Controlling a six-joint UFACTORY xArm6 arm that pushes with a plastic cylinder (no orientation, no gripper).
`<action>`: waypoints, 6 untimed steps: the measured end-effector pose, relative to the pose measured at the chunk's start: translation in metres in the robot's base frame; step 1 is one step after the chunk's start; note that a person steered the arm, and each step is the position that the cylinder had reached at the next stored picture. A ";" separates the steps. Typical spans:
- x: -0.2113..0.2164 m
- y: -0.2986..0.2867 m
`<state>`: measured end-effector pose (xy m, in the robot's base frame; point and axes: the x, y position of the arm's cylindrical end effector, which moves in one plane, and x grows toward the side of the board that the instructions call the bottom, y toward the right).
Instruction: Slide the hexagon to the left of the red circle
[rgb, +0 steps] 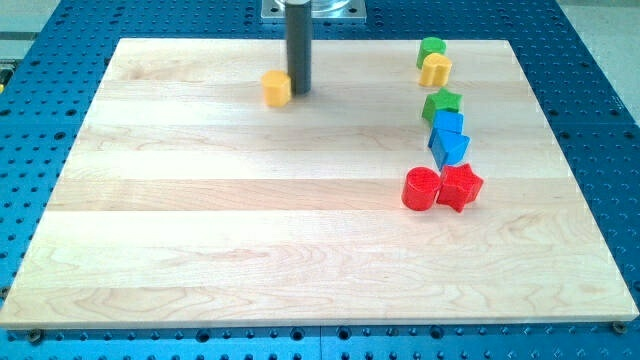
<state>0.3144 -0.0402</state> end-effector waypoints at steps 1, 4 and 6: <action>0.014 -0.017; -0.020 -0.050; 0.014 -0.055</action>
<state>0.3281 -0.0951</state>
